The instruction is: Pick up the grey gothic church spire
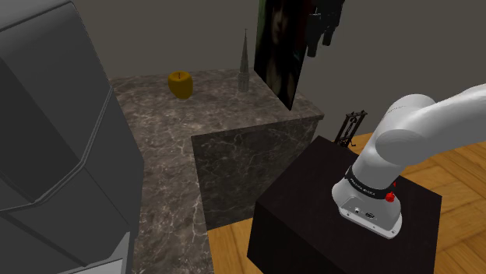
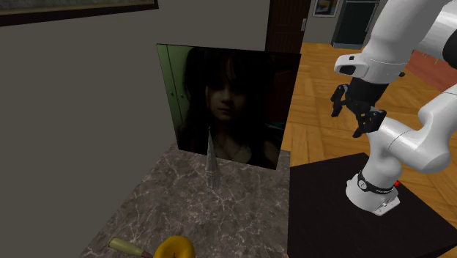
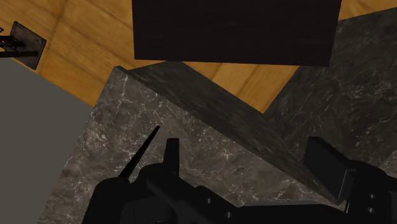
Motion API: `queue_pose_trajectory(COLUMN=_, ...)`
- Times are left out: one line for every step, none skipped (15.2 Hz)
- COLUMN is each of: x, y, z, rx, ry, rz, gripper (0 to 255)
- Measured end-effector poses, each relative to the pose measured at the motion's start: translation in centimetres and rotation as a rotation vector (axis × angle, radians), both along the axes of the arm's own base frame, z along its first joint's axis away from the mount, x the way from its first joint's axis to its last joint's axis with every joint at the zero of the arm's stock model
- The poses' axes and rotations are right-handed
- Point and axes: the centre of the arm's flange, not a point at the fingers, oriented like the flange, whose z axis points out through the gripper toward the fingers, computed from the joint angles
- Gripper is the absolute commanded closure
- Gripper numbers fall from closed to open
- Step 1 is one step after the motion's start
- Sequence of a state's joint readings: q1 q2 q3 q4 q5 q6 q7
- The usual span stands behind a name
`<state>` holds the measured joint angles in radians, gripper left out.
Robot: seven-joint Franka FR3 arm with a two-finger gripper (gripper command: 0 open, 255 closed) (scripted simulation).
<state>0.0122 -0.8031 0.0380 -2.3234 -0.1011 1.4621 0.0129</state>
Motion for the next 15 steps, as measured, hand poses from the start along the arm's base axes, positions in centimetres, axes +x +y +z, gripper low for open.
queue_pose_trajectory(x=0.0, y=0.0, z=0.0, rx=0.0, ry=0.0, rz=0.0, gripper=0)
queue_pose_trajectory(x=0.4, y=-0.1, z=-0.3, rx=-0.003, ry=-0.006, rz=-0.004, gripper=0)
queue_pose_trajectory(x=0.9, y=-0.1, z=-1.1, rx=-0.008, ry=-0.017, rz=-0.01, gripper=0)
queue_pose_trajectory(x=1.6, y=-0.1, z=-1.6, rx=-0.013, ry=-0.03, rz=-0.017, gripper=0)
queue_pose_trajectory(x=2.2, y=-0.5, z=-2.5, rx=-0.019, ry=-0.044, rz=-0.024, gripper=0)
queue_pose_trajectory(x=3.2, y=-0.5, z=-3.1, rx=-0.025, ry=-0.059, rz=-0.031, gripper=0)
queue_pose_trajectory(x=3.8, y=-0.7, z=-3.9, rx=-0.031, ry=-0.075, rz=-0.039, gripper=0)
queue_pose_trajectory(x=4.7, y=-0.6, z=-4.7, rx=-0.038, ry=-0.09, rz=-0.046, gripper=0)
queue_pose_trajectory(x=5.5, y=-0.9, z=-5.6, rx=-0.044, ry=-0.105, rz=-0.054, gripper=0)
queue_pose_trajectory(x=6.3, y=-0.9, z=-6.4, rx=-0.05, ry=-0.121, rz=-0.062, gripper=0)
queue_pose_trajectory(x=6.9, y=-1.0, z=-7.1, rx=-0.057, ry=-0.137, rz=-0.07, gripper=0)
queue_pose_trajectory(x=7.9, y=-1.2, z=-7.7, rx=-0.063, ry=-0.153, rz=-0.078, gripper=0)
queue_pose_trajectory(x=8.8, y=-1.4, z=-8.4, rx=-0.069, ry=-0.168, rz=-0.086, gripper=0)
queue_pose_trajectory(x=9.9, y=-1.6, z=-9.0, rx=-0.075, ry=-0.184, rz=-0.094, gripper=0)
queue_pose_trajectory(x=10.8, y=-1.9, z=-9.8, rx=-0.082, ry=-0.199, rz=-0.102, gripper=0)
